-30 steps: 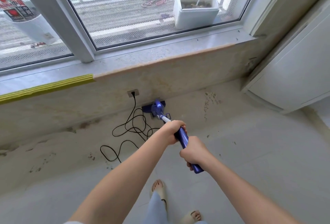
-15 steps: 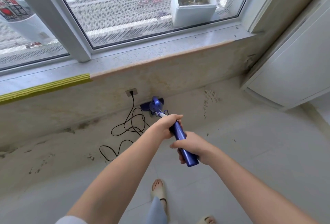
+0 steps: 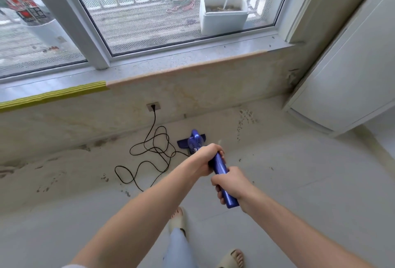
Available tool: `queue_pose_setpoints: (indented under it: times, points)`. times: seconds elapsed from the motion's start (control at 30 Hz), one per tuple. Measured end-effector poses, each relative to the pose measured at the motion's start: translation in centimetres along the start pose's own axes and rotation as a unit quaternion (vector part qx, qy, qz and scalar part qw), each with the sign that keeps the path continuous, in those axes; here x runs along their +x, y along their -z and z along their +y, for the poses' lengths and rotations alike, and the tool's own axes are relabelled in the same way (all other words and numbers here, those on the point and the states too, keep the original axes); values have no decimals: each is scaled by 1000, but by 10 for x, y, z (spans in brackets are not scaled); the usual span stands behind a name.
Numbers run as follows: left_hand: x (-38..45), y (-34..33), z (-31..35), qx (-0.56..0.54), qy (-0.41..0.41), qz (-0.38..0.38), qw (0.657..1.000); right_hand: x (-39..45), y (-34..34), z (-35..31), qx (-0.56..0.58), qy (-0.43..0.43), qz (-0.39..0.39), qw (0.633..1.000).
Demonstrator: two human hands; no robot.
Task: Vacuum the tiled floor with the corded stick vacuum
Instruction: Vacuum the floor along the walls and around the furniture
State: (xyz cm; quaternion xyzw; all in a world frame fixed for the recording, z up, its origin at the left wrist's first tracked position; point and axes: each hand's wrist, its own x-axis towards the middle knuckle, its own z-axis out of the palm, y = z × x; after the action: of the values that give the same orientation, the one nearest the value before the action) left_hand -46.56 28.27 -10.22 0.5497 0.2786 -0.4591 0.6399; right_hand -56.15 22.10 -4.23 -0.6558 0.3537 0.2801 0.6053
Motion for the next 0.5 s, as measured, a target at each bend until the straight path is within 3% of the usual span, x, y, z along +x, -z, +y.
queue_pose_setpoints:
  times: [0.27, 0.5]
  points:
    - [-20, -28, -20, 23, 29, -23, 999, -13, 13, 28, 57, 2, 15, 998]
    - [5, -13, -9, 17, 14, -5, 1000, 22, 6, 18, 19, -1, 4, 1000]
